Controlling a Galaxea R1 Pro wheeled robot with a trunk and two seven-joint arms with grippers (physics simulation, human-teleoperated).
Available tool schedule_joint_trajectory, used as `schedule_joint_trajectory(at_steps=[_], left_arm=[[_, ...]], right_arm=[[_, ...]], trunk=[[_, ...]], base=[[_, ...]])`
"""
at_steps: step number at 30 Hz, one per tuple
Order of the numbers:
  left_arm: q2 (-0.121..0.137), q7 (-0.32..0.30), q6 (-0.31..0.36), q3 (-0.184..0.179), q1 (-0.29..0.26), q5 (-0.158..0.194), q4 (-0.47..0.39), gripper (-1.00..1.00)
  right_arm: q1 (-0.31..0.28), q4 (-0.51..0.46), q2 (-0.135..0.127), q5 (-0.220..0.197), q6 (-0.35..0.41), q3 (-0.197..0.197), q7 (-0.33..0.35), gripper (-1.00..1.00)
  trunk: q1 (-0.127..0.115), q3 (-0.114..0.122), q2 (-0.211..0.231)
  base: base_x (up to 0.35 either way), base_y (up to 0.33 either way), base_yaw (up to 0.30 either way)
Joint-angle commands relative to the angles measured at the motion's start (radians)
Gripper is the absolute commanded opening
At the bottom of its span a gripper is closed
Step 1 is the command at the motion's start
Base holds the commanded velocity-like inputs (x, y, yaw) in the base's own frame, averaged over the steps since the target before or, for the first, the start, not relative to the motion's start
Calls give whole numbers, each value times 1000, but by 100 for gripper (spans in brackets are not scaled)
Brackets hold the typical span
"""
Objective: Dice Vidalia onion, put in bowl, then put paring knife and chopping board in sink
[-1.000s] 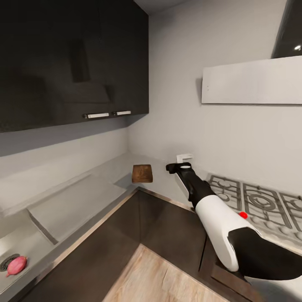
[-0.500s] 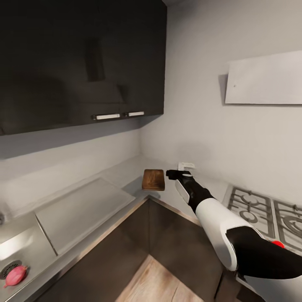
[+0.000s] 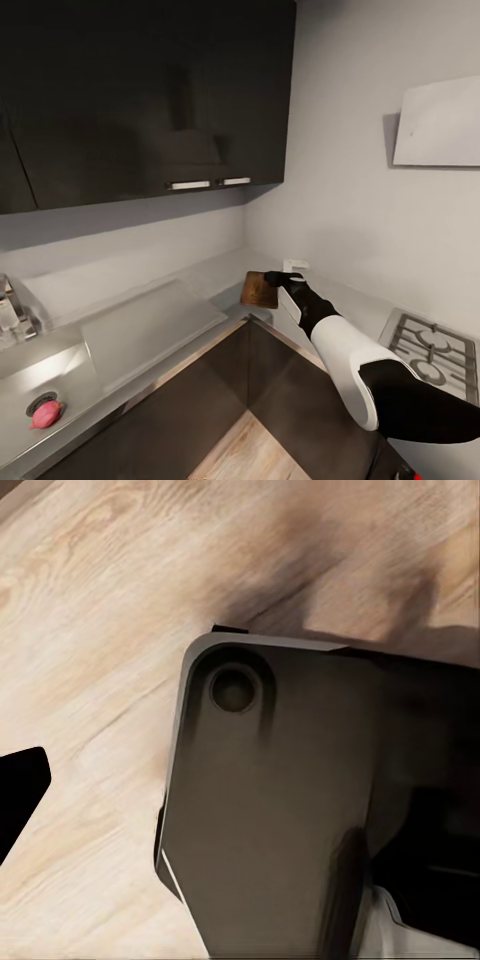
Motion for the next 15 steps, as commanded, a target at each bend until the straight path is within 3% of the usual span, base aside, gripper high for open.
schedule_joint_trajectory(at_steps=[1,15], left_arm=[[0,0,-6,3,0,4,3,100],[-8,0,-6,2,0,4,8,100]], right_arm=[[0,-1,0,-10,4,6,-8,100],[0,1,0,-10,8,6,-10,100]], trunk=[[0,0,-1],[0,0,-1]], base=[[1,-157,216],[0,-18,31]])
